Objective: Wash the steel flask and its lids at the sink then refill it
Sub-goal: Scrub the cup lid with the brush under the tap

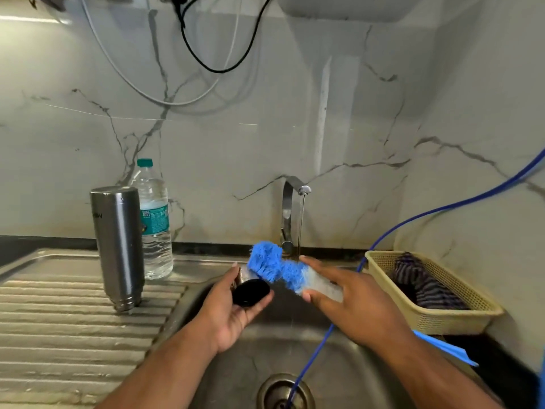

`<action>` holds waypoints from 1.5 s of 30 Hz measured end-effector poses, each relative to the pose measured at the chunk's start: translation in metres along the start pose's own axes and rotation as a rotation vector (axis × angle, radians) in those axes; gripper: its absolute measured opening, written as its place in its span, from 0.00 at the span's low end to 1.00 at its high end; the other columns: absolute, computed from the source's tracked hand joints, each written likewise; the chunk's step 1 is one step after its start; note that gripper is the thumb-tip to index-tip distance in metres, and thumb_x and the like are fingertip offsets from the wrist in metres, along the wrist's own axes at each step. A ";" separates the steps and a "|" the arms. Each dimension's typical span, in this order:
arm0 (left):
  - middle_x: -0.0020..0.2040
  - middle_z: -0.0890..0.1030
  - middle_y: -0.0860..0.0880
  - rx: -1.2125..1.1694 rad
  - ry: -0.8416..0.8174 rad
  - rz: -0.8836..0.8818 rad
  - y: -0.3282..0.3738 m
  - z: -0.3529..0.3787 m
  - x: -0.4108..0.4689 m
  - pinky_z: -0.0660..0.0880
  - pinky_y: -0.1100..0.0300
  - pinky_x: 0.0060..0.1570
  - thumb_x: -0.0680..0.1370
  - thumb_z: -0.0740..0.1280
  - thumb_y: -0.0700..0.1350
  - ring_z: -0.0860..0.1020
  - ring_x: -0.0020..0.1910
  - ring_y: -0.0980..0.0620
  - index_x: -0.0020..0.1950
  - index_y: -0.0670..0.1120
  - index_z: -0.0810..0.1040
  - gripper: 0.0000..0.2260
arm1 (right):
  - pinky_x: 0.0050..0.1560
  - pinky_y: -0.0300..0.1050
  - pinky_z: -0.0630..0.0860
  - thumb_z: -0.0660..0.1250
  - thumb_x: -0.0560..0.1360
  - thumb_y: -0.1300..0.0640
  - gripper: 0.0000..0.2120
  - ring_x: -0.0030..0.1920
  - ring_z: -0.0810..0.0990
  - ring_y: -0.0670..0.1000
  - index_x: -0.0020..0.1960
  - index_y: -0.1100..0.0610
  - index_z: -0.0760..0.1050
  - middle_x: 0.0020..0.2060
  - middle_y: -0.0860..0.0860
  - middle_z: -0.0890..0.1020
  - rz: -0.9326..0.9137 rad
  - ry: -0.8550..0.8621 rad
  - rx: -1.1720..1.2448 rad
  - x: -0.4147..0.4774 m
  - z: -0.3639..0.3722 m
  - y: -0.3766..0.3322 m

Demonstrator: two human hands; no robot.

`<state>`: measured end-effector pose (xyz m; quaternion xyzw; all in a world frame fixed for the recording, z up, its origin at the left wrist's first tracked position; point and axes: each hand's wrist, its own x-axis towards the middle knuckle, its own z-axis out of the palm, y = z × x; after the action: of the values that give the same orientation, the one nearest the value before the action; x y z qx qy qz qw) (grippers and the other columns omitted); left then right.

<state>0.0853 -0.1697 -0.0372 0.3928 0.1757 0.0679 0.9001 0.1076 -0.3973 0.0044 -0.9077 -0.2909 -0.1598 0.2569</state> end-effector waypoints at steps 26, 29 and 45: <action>0.52 0.86 0.39 0.074 -0.127 0.082 -0.008 0.011 -0.011 0.85 0.53 0.45 0.74 0.73 0.52 0.85 0.51 0.44 0.62 0.38 0.80 0.23 | 0.52 0.44 0.79 0.67 0.76 0.34 0.30 0.53 0.82 0.42 0.72 0.19 0.56 0.59 0.39 0.84 0.030 0.063 -0.006 -0.004 0.003 0.010; 0.58 0.85 0.39 0.100 -0.141 0.132 -0.008 0.012 -0.012 0.83 0.57 0.43 0.72 0.71 0.57 0.84 0.53 0.46 0.64 0.41 0.80 0.26 | 0.52 0.47 0.81 0.67 0.76 0.34 0.30 0.48 0.82 0.41 0.71 0.17 0.55 0.55 0.40 0.85 0.001 0.060 0.027 -0.005 0.003 0.007; 0.60 0.83 0.35 0.015 -0.214 0.090 -0.004 0.012 -0.017 0.83 0.46 0.54 0.79 0.66 0.51 0.84 0.58 0.40 0.65 0.37 0.78 0.21 | 0.52 0.44 0.80 0.68 0.75 0.35 0.29 0.46 0.80 0.39 0.71 0.19 0.59 0.52 0.38 0.84 0.022 0.102 0.066 -0.004 0.005 0.006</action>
<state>0.0735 -0.1852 -0.0277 0.4119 0.0614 0.0648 0.9069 0.1086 -0.4007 -0.0035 -0.8925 -0.2725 -0.1933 0.3032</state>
